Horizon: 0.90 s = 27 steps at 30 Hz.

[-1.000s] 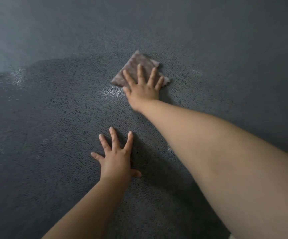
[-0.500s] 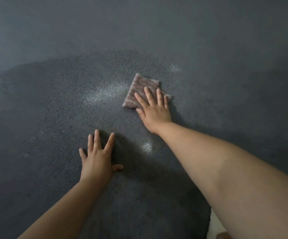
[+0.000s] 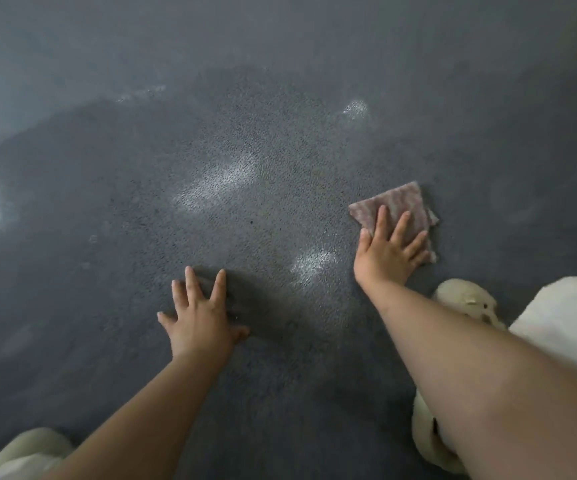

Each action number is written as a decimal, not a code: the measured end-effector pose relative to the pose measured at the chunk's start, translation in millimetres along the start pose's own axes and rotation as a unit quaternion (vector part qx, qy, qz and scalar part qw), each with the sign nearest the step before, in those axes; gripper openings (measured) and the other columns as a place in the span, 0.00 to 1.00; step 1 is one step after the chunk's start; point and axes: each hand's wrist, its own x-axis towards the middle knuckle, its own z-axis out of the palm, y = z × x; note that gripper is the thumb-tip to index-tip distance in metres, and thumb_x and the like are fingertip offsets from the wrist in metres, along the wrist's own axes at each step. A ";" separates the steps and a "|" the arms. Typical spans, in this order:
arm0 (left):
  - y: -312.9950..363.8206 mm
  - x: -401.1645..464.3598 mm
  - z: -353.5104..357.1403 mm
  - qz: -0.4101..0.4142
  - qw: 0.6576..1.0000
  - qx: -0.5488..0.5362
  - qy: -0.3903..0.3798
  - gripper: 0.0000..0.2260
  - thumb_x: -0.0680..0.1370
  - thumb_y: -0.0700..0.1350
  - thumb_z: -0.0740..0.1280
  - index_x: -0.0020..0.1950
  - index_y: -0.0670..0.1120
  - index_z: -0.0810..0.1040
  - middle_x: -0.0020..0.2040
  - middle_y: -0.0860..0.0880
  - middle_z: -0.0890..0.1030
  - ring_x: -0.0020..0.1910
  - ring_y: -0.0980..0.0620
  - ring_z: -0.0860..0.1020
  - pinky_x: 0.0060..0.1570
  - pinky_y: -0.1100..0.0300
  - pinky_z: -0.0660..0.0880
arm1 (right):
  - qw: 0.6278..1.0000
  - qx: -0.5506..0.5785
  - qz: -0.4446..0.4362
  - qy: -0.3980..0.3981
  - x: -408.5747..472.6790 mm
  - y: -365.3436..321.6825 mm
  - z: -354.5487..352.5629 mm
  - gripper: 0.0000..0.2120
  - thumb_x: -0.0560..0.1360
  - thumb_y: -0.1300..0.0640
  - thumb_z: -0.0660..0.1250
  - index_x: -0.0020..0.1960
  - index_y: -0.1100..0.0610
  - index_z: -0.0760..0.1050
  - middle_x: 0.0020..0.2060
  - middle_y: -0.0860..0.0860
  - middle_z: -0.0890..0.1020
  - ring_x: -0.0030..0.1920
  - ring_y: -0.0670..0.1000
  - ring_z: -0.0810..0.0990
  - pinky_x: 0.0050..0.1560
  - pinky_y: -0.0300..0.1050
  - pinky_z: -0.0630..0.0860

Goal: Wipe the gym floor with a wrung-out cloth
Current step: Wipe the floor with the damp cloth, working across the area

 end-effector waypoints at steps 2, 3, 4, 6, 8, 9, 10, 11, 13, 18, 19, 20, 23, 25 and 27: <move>-6.6 -8.1 6.8 -0.015 1.000 -0.019 -0.006 0.46 0.71 0.62 0.69 0.77 0.57 0.39 0.76 0.43 0.34 0.75 0.40 0.38 0.69 0.35 0.54 | 1.000 0.021 -0.004 0.013 -33.2 -3.7 16.4 0.25 0.81 0.43 0.49 0.77 0.44 0.51 0.77 0.53 0.48 0.74 0.67 0.45 0.69 0.69 0.43; -9.4 -11.0 10.1 -0.019 0.999 -0.029 -0.010 0.48 0.70 0.62 0.70 0.76 0.57 0.38 0.76 0.43 0.34 0.75 0.40 0.38 0.69 0.35 0.54 | 0.999 0.032 -0.012 0.019 -51.8 -7.7 24.4 0.25 0.80 0.43 0.49 0.76 0.45 0.56 0.77 0.55 0.52 0.74 0.69 0.48 0.68 0.71 0.45; -11.6 -12.8 13.1 -0.020 0.999 -0.035 -0.014 0.49 0.70 0.62 0.70 0.76 0.58 0.37 0.76 0.44 0.33 0.75 0.40 0.37 0.69 0.35 0.55 | 0.999 0.039 -0.022 0.021 -70.9 -12.3 31.6 0.26 0.78 0.43 0.50 0.74 0.47 0.61 0.76 0.57 0.57 0.72 0.71 0.53 0.67 0.73 0.48; -14.8 -14.2 16.9 -0.017 0.999 -0.037 -0.021 0.50 0.69 0.62 0.71 0.76 0.58 0.36 0.75 0.44 0.32 0.75 0.40 0.36 0.69 0.35 0.56 | 0.998 0.033 -0.055 0.008 -108.4 -22.5 44.7 0.27 0.75 0.43 0.51 0.70 0.49 0.69 0.71 0.60 0.67 0.68 0.74 0.62 0.62 0.76 0.56; -16.1 -12.7 17.5 -0.012 0.999 -0.036 -0.022 0.50 0.69 0.61 0.71 0.76 0.58 0.37 0.75 0.44 0.32 0.75 0.39 0.36 0.68 0.34 0.57 | 0.996 0.004 -0.089 -0.024 -135.6 -29.5 52.3 0.27 0.74 0.43 0.52 0.69 0.49 0.71 0.69 0.60 0.70 0.66 0.74 0.66 0.58 0.78 0.59; -16.1 -11.3 17.2 -0.010 0.999 -0.038 -0.022 0.49 0.69 0.61 0.71 0.76 0.58 0.38 0.75 0.44 0.32 0.75 0.38 0.37 0.68 0.34 0.57 | 0.994 -0.005 -0.099 -0.042 -140.1 -29.9 53.5 0.27 0.73 0.42 0.51 0.69 0.48 0.71 0.69 0.60 0.70 0.65 0.75 0.66 0.58 0.78 0.59; -16.0 -10.0 17.1 -0.008 0.999 -0.041 -0.022 0.49 0.69 0.60 0.72 0.77 0.57 0.38 0.75 0.44 0.32 0.75 0.38 0.37 0.67 0.33 0.58 | 0.993 -0.007 -0.110 -0.049 -136.8 -28.7 52.0 0.27 0.73 0.41 0.51 0.69 0.47 0.70 0.70 0.60 0.69 0.65 0.75 0.65 0.58 0.78 0.58; -15.9 -8.6 17.0 -0.006 0.999 -0.042 -0.023 0.49 0.69 0.60 0.72 0.77 0.57 0.39 0.75 0.44 0.33 0.74 0.37 0.37 0.67 0.32 0.57 | 0.991 -0.014 -0.125 -0.041 -128.0 -25.7 49.3 0.28 0.74 0.40 0.49 0.70 0.46 0.69 0.71 0.60 0.67 0.66 0.75 0.63 0.59 0.78 0.56; -16.2 -8.3 17.5 -0.005 0.999 -0.043 -0.024 0.49 0.69 0.60 0.72 0.77 0.57 0.39 0.75 0.43 0.32 0.74 0.37 0.36 0.67 0.32 0.57 | 0.983 -0.052 -0.173 -0.027 -99.5 -17.0 41.3 0.29 0.75 0.37 0.43 0.75 0.41 0.57 0.76 0.57 0.55 0.71 0.74 0.52 0.64 0.76 0.46; -15.4 -6.4 18.6 -0.005 0.998 -0.051 -0.021 0.50 0.69 0.59 0.73 0.77 0.56 0.40 0.75 0.44 0.33 0.74 0.37 0.36 0.66 0.31 0.57 | 0.979 -0.084 -0.178 -0.058 -8.2 -2.2 -1.4 0.26 0.79 0.37 0.40 0.74 0.37 0.36 0.76 0.50 0.35 0.73 0.67 0.34 0.68 0.69 0.35; -15.1 -6.5 18.4 -0.007 0.998 -0.053 -0.019 0.50 0.69 0.59 0.73 0.77 0.56 0.40 0.75 0.44 0.33 0.74 0.38 0.36 0.66 0.31 0.57 | 0.982 -0.082 -0.157 -0.064 4.3 0.2 -8.1 0.26 0.79 0.37 0.40 0.74 0.37 0.36 0.76 0.50 0.35 0.73 0.67 0.34 0.69 0.69 0.36; -14.7 -6.5 18.2 -0.008 0.998 -0.057 -0.017 0.50 0.69 0.59 0.73 0.77 0.56 0.41 0.76 0.44 0.33 0.74 0.38 0.36 0.66 0.31 0.57 | 0.986 -0.075 -0.129 -0.069 13.4 3.4 -12.9 0.26 0.79 0.37 0.39 0.74 0.37 0.36 0.76 0.50 0.35 0.73 0.67 0.35 0.70 0.69 0.38; -14.5 -6.8 18.1 -0.010 0.998 -0.063 -0.015 0.50 0.69 0.58 0.74 0.77 0.56 0.41 0.76 0.44 0.33 0.74 0.38 0.36 0.66 0.31 0.57 | 0.995 -0.049 -0.055 -0.063 18.3 13.1 -16.7 0.27 0.80 0.38 0.41 0.76 0.40 0.38 0.76 0.50 0.36 0.74 0.66 0.37 0.71 0.68 0.40; -14.5 -7.1 18.6 -0.010 0.998 -0.064 -0.015 0.49 0.69 0.57 0.74 0.77 0.56 0.42 0.76 0.44 0.33 0.74 0.38 0.36 0.66 0.30 0.57 | 0.999 -0.021 -0.004 -0.042 7.2 14.8 -10.6 0.27 0.80 0.39 0.42 0.76 0.42 0.39 0.76 0.51 0.38 0.74 0.67 0.38 0.70 0.67 0.40; -14.3 -7.5 19.0 -0.012 0.998 -0.066 -0.014 0.50 0.68 0.57 0.74 0.77 0.55 0.42 0.76 0.44 0.34 0.74 0.38 0.36 0.65 0.30 0.57 | 0.999 0.011 0.047 -0.015 -15.1 12.1 1.4 0.27 0.80 0.40 0.43 0.77 0.43 0.42 0.77 0.52 0.39 0.74 0.67 0.40 0.70 0.67 0.40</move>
